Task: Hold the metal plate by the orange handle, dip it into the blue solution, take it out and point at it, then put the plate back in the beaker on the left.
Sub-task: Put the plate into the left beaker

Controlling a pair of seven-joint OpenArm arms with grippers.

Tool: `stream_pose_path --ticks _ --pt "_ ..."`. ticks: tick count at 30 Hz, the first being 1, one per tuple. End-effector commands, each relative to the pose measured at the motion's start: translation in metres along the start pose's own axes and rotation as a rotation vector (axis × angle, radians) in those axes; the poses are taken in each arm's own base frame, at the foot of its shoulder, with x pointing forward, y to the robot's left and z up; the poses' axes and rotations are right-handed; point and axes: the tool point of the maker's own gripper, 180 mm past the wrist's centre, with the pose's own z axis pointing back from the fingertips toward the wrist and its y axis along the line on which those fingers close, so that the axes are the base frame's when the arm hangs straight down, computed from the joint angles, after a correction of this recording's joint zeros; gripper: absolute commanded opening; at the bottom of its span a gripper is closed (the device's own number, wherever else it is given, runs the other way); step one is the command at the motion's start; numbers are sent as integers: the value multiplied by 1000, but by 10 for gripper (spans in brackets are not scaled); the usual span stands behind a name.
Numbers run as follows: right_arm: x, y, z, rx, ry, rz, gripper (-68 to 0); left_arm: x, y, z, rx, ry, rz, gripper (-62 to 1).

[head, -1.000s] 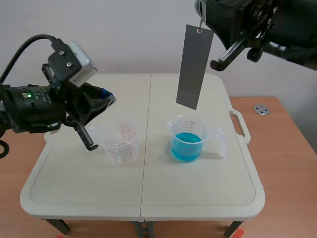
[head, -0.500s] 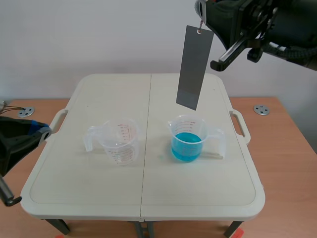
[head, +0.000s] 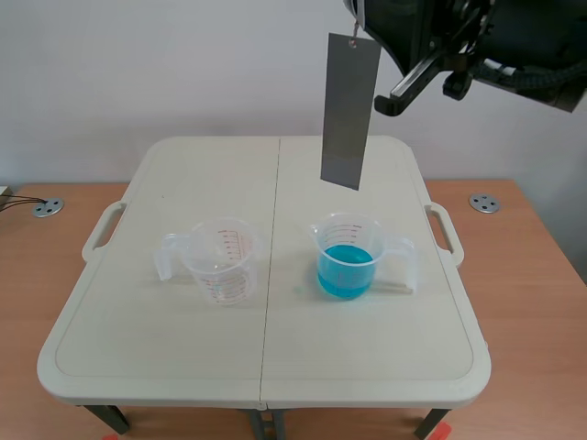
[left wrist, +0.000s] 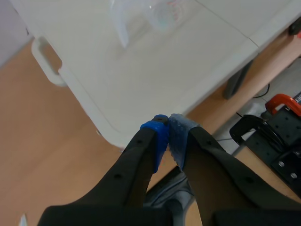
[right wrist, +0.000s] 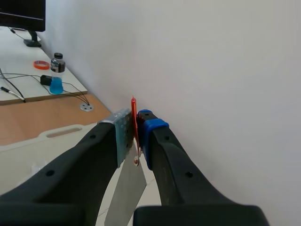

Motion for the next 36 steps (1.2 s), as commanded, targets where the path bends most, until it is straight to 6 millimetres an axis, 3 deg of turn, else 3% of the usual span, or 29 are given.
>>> stream_pose_path --ticks 1,9,26,36 --pt "20 -2 -4 11 -58 29 -660 1 -1 6 21 -14 28 -588" --pt "29 8 -18 62 -77 44 -660 -19 -2 27 79 54 82 -588" --pt "48 44 -53 154 -136 7 -660 -22 -3 28 77 68 76 -588" --pt "37 49 -78 175 -137 -75 -660 -24 -3 28 76 80 73 -588"
